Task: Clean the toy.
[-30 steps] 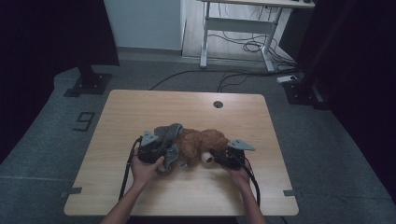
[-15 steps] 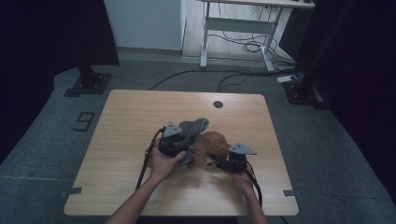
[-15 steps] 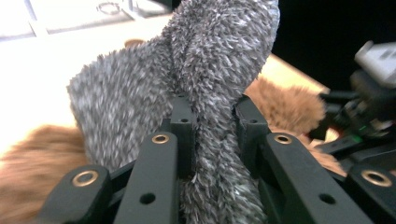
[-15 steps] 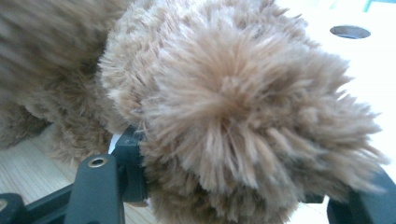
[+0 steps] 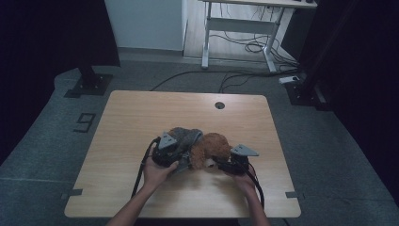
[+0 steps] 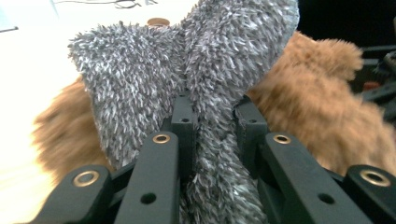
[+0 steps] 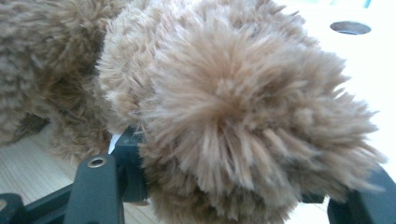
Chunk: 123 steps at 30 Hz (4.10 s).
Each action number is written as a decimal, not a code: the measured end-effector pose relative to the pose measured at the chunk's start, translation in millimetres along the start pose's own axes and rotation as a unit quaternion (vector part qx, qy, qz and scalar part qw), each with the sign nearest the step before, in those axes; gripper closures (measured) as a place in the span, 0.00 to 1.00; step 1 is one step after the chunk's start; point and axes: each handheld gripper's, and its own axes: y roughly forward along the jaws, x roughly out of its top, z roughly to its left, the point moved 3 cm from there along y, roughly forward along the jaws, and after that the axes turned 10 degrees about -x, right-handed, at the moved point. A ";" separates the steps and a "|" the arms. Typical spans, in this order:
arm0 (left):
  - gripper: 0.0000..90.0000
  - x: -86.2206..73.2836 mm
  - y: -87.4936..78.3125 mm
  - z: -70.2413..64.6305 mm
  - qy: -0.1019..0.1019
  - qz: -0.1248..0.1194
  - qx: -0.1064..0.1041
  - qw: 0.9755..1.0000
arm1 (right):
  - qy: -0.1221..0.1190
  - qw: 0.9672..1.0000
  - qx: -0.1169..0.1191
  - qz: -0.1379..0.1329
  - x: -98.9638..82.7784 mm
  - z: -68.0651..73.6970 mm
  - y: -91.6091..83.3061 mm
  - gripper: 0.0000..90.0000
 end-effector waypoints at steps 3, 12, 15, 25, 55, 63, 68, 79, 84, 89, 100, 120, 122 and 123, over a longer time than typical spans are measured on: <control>0.82 -8.5 -15.7 11.0 -0.016 -0.009 0.006 1.000 | 0.001 1.000 0.001 -0.001 -0.2 -0.2 0.1 0.40; 0.82 -30.5 -50.6 42.6 -0.055 -0.016 0.037 0.998 | 0.001 1.000 0.003 -0.001 -0.3 0.3 -0.1 0.40; 0.82 -31.0 -57.3 44.5 -0.064 -0.019 0.042 0.997 | 0.001 1.000 0.003 -0.001 -0.2 0.2 0.0 0.40; 0.82 19.7 -46.3 -1.2 -0.013 -0.047 0.007 0.999 | 0.005 1.000 0.004 0.000 -0.6 -1.4 0.1 0.40; 0.82 29.1 45.7 -34.5 -0.004 0.034 -0.046 0.998 | 0.005 1.000 0.004 0.000 -2.1 -1.2 0.4 0.40; 0.82 1.4 -3.8 3.6 -0.050 -0.007 -0.032 0.998 | 0.007 1.000 0.006 -0.001 -2.2 -1.9 0.6 0.40; 0.83 -15.4 -26.8 15.7 -0.063 -0.024 -0.019 0.998 | 0.008 1.000 0.006 -0.002 -2.1 -1.6 0.8 0.40; 0.82 -32.5 -48.5 31.3 -0.075 -0.023 -0.004 0.997 | 0.010 1.000 0.003 -0.003 -2.2 -0.6 0.9 0.40; 0.82 -40.5 -60.9 44.3 -0.091 -0.022 0.008 0.996 | 0.009 1.000 0.005 -0.003 -2.1 -0.9 0.8 0.40; 0.82 -46.0 -74.5 54.2 -0.101 -0.021 0.030 0.994 | 0.010 1.000 0.005 -0.003 -1.9 -1.3 1.1 0.40; 0.82 5.3 -65.4 37.9 -0.063 -0.039 0.033 0.997 | 0.013 1.000 0.001 -0.005 -1.5 -1.3 1.6 0.40; 0.83 -6.6 -14.6 24.8 -0.057 0.003 -0.011 0.998 | 0.051 0.998 0.032 0.012 10.0 -7.0 -17.1 0.18; 0.83 -10.5 -16.4 22.7 -0.056 -0.002 -0.016 0.998 | 0.061 0.997 0.039 0.003 16.9 -11.1 -27.5 0.17; 0.83 -10.5 -16.4 22.7 -0.056 -0.002 -0.016 0.998 | 0.064 0.997 0.042 -0.003 20.1 -12.8 -31.8 0.16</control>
